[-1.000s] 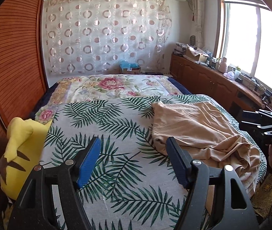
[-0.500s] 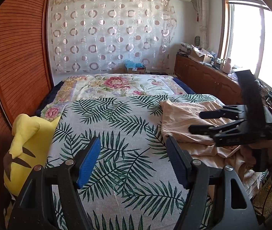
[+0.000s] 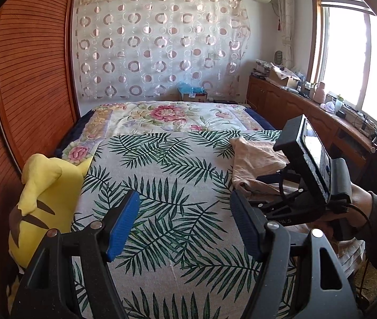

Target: Fold small clothes

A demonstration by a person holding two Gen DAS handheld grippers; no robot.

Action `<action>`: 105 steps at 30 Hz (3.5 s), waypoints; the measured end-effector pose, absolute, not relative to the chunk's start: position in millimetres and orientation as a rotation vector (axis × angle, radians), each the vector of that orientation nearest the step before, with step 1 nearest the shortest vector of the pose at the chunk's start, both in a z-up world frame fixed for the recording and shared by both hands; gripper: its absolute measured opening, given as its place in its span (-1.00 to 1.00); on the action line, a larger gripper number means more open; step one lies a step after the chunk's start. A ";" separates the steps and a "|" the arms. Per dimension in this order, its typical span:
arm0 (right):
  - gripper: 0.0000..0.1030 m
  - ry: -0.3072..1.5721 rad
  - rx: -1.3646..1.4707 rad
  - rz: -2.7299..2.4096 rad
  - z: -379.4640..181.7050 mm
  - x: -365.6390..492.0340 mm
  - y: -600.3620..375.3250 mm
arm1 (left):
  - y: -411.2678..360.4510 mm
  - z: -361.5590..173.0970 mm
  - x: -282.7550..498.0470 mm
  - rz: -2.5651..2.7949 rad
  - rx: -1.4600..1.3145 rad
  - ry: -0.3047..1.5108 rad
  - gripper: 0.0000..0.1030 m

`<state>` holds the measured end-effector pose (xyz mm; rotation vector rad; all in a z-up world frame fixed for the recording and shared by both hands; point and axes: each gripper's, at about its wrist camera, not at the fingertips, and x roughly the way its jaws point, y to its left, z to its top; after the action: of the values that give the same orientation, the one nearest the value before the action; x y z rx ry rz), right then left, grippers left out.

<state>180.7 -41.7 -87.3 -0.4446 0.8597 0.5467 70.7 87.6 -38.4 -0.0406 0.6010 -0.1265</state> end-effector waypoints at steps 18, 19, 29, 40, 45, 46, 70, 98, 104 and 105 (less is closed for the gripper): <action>-0.89 0.627 -0.263 0.343 35.2 178.5 -176.0 | 78.2 -44.6 72.7 -0.164 -0.046 0.616 0.38; -0.89 0.629 -0.259 0.301 38.9 184.2 -190.1 | 75.4 -45.6 72.5 -0.167 -0.042 0.618 0.38; -0.66 0.787 -0.206 0.035 -14.2 234.9 -260.5 | 58.4 -54.4 73.5 -0.202 -0.028 0.648 0.38; -0.17 0.687 -0.212 0.166 -13.9 138.8 -257.9 | 25.0 -64.1 70.2 -0.280 -0.017 0.670 0.38; -0.17 0.705 -0.175 0.243 -37.4 82.1 -259.5 | 8.4 -70.2 68.5 -0.316 -0.005 0.688 0.38; -0.17 0.714 -0.168 0.255 -40.6 71.5 -262.4 | 5.5 -71.3 68.2 -0.320 -0.002 0.691 0.38; -0.74 0.779 -0.170 0.324 -54.4 7.4 -264.1 | -21.1 -80.0 60.2 -0.374 0.010 0.723 0.38; -0.93 0.771 -0.076 0.212 -37.1 -72.0 -335.3 | -42.5 -81.4 56.8 -0.420 0.030 0.760 0.38; -0.56 0.706 -0.090 0.220 -29.2 -71.3 -330.3 | -53.5 -84.9 54.7 -0.445 0.042 0.773 0.38; -0.30 0.695 -0.095 0.218 -27.2 -70.4 -328.5 | -55.7 -86.3 55.1 -0.453 0.041 0.777 0.38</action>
<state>-70.4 -328.5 -27.2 -0.0951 0.6953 0.2180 55.1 -55.7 -86.3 0.0407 0.7768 -0.4528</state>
